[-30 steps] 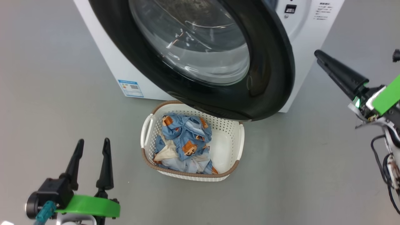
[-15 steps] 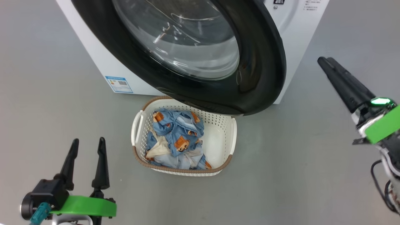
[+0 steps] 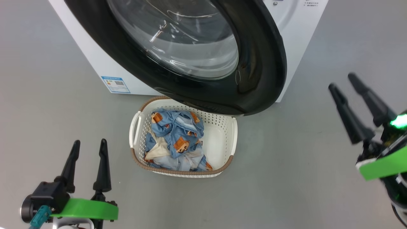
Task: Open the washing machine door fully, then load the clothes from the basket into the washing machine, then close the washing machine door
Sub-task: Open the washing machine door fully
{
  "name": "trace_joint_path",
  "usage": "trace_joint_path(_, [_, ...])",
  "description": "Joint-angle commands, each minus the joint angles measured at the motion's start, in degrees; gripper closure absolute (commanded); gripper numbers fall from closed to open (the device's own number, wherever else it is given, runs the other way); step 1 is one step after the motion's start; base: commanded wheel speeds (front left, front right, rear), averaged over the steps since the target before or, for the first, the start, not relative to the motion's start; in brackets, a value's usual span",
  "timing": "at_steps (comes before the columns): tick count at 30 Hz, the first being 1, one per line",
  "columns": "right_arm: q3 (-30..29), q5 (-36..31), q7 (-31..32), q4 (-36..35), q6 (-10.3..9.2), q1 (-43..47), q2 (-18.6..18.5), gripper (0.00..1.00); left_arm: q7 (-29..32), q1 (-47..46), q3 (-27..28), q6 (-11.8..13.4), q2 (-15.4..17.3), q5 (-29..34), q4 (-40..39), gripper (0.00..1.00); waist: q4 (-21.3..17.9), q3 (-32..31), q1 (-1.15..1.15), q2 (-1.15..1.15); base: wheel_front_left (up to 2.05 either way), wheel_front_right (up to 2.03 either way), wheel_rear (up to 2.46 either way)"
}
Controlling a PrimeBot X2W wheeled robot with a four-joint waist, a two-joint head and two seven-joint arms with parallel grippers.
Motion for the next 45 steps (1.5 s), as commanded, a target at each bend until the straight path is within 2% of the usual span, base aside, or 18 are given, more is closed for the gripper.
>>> trace_joint_path(1, [1.3,-1.0,-0.9,-0.5,0.09,2.0,-1.9,0.0,-0.5,-0.9,1.8,0.0,1.1,0.7,-1.5,0.0,-0.1,0.2,0.0,0.0,0.0,0.0,0.0])
trace_joint_path(5, [2.0,-4.7,-1.9,0.9,0.09,3.0,-2.1,0.0,-0.5,-1.0,1.8,0.0,1.1,0.6,-1.6,0.0,-0.3,0.5,0.0,0.0,0.0,0.0,0.0])
trace_joint_path(10, [0.1,-9.5,-2.0,0.9,0.09,4.4,0.5,0.0,-0.5,-1.1,1.8,0.1,1.1,0.6,-1.6,0.0,-0.6,0.7,0.0,0.0,0.0,0.0,0.0])
trace_joint_path(14, [-0.3,-10.6,-2.1,0.8,0.09,5.4,2.1,0.0,-0.5,-1.3,1.6,0.1,1.1,0.5,-1.5,0.0,-0.8,0.8,0.0,0.0,0.0,0.0,0.0])
trace_joint_path(37, [0.0,-10.2,-2.1,3.1,0.09,3.2,3.1,0.0,-0.5,-1.8,0.9,0.4,1.1,-0.2,-1.3,0.0,0.1,1.3,0.0,0.0,0.0,0.0,0.0])
trace_joint_path(45, [-0.5,-8.9,-2.1,3.1,0.09,1.2,1.9,0.0,-0.5,-1.9,0.8,0.5,1.1,0.0,-1.5,0.0,0.3,1.6,0.0,0.0,0.0,0.0,0.0])
